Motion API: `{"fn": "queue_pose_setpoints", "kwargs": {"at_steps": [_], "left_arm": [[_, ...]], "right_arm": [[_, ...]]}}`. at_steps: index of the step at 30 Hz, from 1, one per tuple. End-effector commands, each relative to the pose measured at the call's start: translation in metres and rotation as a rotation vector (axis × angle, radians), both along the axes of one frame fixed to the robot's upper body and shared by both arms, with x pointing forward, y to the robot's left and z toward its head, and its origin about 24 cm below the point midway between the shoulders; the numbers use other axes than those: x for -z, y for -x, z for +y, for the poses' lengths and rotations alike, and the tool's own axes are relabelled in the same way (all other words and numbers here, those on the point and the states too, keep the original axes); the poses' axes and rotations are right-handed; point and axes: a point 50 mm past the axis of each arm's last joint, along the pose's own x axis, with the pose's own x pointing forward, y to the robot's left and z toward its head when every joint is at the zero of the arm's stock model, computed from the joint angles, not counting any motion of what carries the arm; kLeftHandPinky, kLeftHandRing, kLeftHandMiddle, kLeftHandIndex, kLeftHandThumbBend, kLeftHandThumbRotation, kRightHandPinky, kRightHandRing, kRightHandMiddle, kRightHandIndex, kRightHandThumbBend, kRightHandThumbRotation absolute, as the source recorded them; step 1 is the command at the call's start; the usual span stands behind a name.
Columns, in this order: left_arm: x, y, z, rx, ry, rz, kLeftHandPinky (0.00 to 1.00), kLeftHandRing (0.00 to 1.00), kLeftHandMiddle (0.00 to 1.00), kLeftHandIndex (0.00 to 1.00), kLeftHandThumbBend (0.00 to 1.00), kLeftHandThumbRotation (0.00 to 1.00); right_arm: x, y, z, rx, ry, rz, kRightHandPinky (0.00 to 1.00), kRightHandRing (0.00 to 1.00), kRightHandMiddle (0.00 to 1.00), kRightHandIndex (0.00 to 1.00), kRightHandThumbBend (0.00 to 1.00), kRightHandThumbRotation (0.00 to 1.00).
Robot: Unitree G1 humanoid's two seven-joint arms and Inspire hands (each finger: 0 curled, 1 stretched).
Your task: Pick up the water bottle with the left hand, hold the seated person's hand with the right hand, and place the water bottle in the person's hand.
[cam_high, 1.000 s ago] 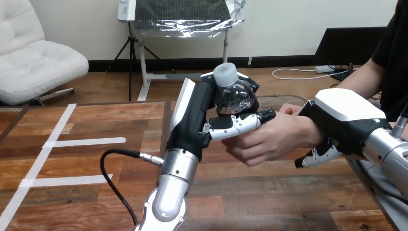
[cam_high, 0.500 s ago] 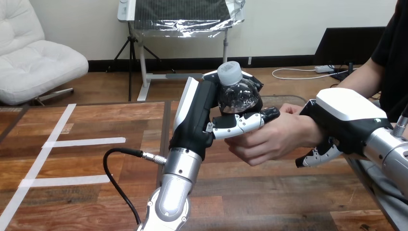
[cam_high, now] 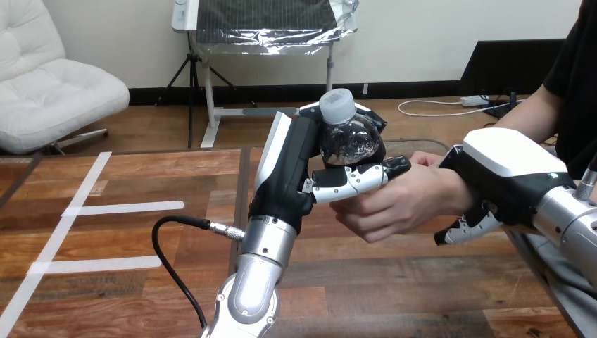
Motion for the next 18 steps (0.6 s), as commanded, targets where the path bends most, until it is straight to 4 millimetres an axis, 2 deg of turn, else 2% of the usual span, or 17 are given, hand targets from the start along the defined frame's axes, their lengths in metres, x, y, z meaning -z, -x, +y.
{"fn": "queue_pose_setpoints", "kwargs": {"at_steps": [1, 4, 7, 8, 10, 15, 16, 18], "left_arm": [[-0.0237, -0.0012, -0.0235, 0.061, 0.058, -0.064, 0.37, 0.42, 0.47, 0.50, 0.64, 0.00], [-0.0233, -0.0011, -0.0234, 0.081, 0.010, -0.061, 0.41, 0.49, 0.55, 0.57, 0.68, 0.00], [-0.0226, -0.0012, -0.0232, 0.097, -0.075, -0.066, 0.52, 0.62, 0.69, 0.71, 0.73, 0.12], [-0.0222, -0.0015, -0.0229, 0.097, -0.103, -0.070, 0.62, 0.74, 0.80, 0.81, 0.78, 0.24], [-0.0215, -0.0018, -0.0224, 0.097, -0.146, -0.076, 0.69, 0.81, 0.87, 0.88, 0.81, 0.32], [-0.0204, -0.0019, -0.0222, 0.094, -0.189, -0.072, 0.92, 0.95, 0.97, 0.97, 0.94, 0.52], [-0.0199, -0.0019, -0.0221, 0.090, -0.195, -0.068, 0.92, 0.95, 0.97, 0.97, 0.94, 0.52], [-0.0194, -0.0019, -0.0221, 0.085, -0.200, -0.063, 0.96, 0.97, 0.98, 0.98, 0.97, 0.59]], "right_arm": [[-0.0247, -0.0045, -0.0064, 0.027, 0.027, -0.119, 0.31, 0.40, 0.49, 0.47, 0.82, 0.00], [-0.0241, -0.0041, -0.0067, 0.035, 0.027, -0.119, 0.37, 0.46, 0.54, 0.53, 0.83, 0.00], [-0.0231, -0.0038, -0.0072, 0.039, 0.030, -0.120, 0.43, 0.52, 0.60, 0.60, 0.84, 0.00], [-0.0226, -0.0039, -0.0073, 0.039, 0.030, -0.121, 0.48, 0.57, 0.64, 0.64, 0.85, 0.00], [-0.0217, -0.0036, -0.0074, 0.035, 0.026, -0.124, 0.51, 0.60, 0.67, 0.67, 0.86, 0.00], [-0.0205, -0.0027, -0.0079, 0.032, 0.016, -0.128, 0.61, 0.71, 0.77, 0.76, 0.87, 0.02], [-0.0202, -0.0024, -0.0082, 0.032, 0.011, -0.127, 0.61, 0.71, 0.77, 0.76, 0.87, 0.02], [-0.0198, -0.0020, -0.0084, 0.031, 0.007, -0.127, 0.66, 0.76, 0.81, 0.79, 0.87, 0.03]]}}
